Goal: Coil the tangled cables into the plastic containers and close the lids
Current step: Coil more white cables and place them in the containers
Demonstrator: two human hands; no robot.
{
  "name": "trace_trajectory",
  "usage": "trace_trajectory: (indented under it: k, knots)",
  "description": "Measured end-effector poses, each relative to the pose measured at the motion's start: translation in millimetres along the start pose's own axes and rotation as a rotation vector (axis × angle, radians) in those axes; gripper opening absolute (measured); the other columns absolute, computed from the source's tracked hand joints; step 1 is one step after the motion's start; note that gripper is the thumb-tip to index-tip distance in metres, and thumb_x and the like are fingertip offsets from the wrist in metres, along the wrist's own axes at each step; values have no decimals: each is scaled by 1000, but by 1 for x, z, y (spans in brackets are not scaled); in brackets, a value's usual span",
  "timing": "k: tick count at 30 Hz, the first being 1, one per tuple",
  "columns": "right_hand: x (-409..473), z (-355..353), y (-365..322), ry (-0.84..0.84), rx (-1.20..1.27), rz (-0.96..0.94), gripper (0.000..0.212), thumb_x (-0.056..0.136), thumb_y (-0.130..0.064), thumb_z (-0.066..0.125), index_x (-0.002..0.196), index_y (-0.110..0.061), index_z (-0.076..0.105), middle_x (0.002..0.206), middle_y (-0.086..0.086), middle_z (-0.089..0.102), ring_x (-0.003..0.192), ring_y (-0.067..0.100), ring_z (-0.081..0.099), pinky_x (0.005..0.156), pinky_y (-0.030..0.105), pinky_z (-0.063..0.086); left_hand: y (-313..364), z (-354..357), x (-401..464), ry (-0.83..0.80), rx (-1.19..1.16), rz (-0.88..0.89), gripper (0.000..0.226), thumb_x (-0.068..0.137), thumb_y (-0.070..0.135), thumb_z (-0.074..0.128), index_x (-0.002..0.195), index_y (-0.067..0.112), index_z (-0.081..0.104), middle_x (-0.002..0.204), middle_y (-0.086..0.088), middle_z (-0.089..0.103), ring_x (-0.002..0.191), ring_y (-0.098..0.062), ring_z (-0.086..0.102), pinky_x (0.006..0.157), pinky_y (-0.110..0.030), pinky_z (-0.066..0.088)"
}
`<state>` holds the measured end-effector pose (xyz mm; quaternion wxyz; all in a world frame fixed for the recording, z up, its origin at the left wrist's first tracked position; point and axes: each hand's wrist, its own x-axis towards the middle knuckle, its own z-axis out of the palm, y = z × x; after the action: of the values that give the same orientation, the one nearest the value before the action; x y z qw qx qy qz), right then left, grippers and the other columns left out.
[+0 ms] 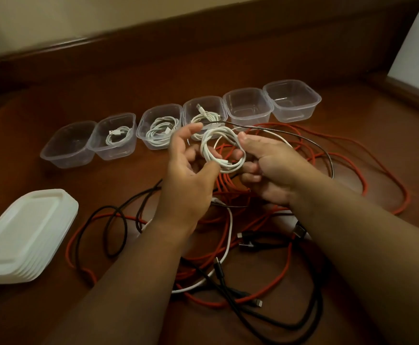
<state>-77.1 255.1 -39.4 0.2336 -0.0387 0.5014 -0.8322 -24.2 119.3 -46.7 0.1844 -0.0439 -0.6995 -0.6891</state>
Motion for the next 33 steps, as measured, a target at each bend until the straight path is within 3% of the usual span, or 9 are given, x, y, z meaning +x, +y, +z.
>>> trace_trajectory:
  k: [3, 6, 12, 16, 21, 25, 29, 33]
  knots:
    - [1, 1, 2, 0, -98, -94, 16, 105, -19, 42, 103, -7, 53, 64, -1, 46, 40, 3, 31, 35, 15, 26, 2, 4, -2, -27, -112, -57, 45, 90, -11, 51, 117, 26, 54, 86, 8, 69, 79, -3, 66, 70, -18, 50]
    - [1, 2, 4, 6, -111, -103, 19, 105, -17, 43, 113, -5, 54, 64, 0, 47, 39, 3, 32, 34, 15, 27, 0, 4, 0, -41, -214, -97, 41, 83, -2, 49, 113, 25, 55, 80, 6, 64, 76, -5, 62, 71, -21, 49]
    - [0, 4, 9, 50, -190, -118, 17, 104, -17, 45, 102, -6, 58, 66, 1, 48, 39, 5, 34, 35, 18, 28, -3, 4, -2, -76, -291, -111, 41, 79, 4, 47, 116, 23, 49, 81, 2, 62, 79, -12, 61, 73, -29, 50]
    - [0, 5, 9, 95, -304, -188, 16, 103, -17, 47, 103, -12, 62, 68, 2, 51, 40, 6, 36, 36, 20, 30, -2, 5, -2, -41, -288, -153, 37, 91, -5, 47, 117, 21, 49, 83, 2, 64, 73, -7, 62, 65, -21, 51]
    - [0, 4, 7, 138, -387, -244, 16, 103, -17, 49, 108, -13, 63, 70, 3, 51, 41, 7, 37, 35, 20, 32, -1, 2, 1, 5, -311, -222, 46, 87, -14, 53, 118, 21, 55, 87, -3, 68, 76, -9, 67, 65, -23, 53]
    - [0, 3, 4, 155, -403, -259, 19, 103, -17, 49, 113, -12, 63, 69, 2, 52, 40, 6, 39, 34, 19, 32, 2, -1, 4, -17, -433, -288, 54, 88, -12, 52, 130, 21, 51, 85, -3, 72, 80, -14, 69, 64, -24, 53]
    - [0, 3, 3, 147, -401, -272, 17, 103, -17, 49, 109, -13, 63, 68, 1, 52, 39, 5, 39, 34, 19, 32, 3, -3, 6, -66, -492, -374, 58, 89, -5, 52, 140, 22, 46, 89, 0, 72, 84, -16, 69, 74, -34, 54]
    - [-2, 4, 1, 133, -361, -299, 14, 103, -16, 48, 103, -15, 62, 67, 1, 54, 39, 6, 41, 35, 18, 33, 4, -3, 8, -45, -531, -419, 54, 92, -1, 52, 141, 20, 45, 90, -3, 71, 84, -18, 70, 68, -37, 58]
